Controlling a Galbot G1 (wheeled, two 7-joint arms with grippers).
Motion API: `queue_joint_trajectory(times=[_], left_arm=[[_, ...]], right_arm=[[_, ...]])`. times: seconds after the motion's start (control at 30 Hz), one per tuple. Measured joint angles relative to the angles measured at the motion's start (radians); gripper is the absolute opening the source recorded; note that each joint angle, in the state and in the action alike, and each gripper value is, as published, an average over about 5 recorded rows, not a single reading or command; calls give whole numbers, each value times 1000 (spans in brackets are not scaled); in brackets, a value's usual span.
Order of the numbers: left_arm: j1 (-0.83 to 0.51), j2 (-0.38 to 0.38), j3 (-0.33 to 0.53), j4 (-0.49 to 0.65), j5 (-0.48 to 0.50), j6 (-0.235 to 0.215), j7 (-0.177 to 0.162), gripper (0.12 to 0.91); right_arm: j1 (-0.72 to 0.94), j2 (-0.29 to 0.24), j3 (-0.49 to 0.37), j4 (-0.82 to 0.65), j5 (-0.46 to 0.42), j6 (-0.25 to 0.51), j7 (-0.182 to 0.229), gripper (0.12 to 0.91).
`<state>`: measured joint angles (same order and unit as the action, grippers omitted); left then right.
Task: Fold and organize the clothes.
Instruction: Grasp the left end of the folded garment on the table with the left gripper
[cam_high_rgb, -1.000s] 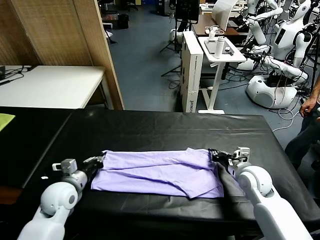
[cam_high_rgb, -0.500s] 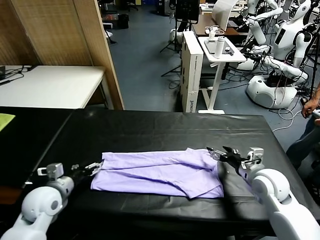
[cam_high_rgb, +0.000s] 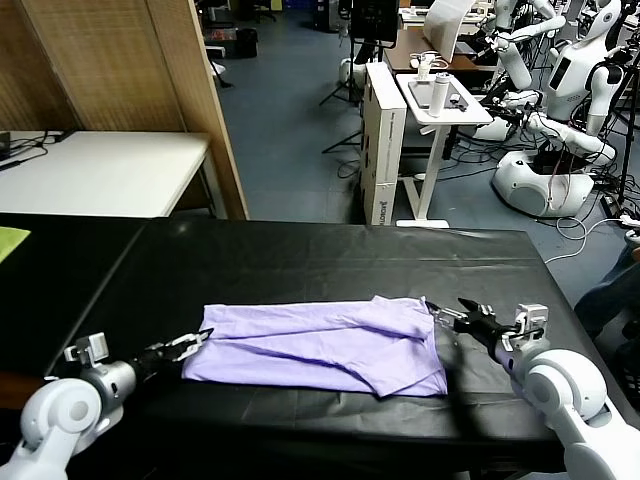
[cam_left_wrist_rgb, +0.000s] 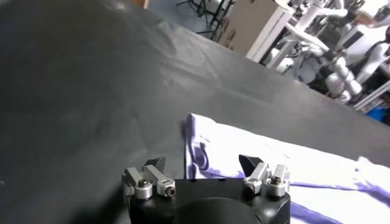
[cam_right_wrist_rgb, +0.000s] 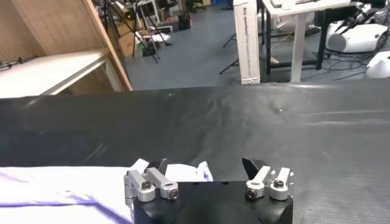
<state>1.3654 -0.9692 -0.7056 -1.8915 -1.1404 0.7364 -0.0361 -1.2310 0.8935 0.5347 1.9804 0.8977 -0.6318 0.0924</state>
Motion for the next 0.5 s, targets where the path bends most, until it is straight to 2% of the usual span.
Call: queue_joint_trajectory(times=[0.2, 0.5], left_arm=[[-10, -7, 8, 21, -5, -3, 20, 907], [-13, -25, 21, 17, -5, -3, 31, 907]], right_arm=[[-3, 9, 1, 0, -5, -2, 3, 907], [2, 14, -4, -7, -7, -4, 4, 907]])
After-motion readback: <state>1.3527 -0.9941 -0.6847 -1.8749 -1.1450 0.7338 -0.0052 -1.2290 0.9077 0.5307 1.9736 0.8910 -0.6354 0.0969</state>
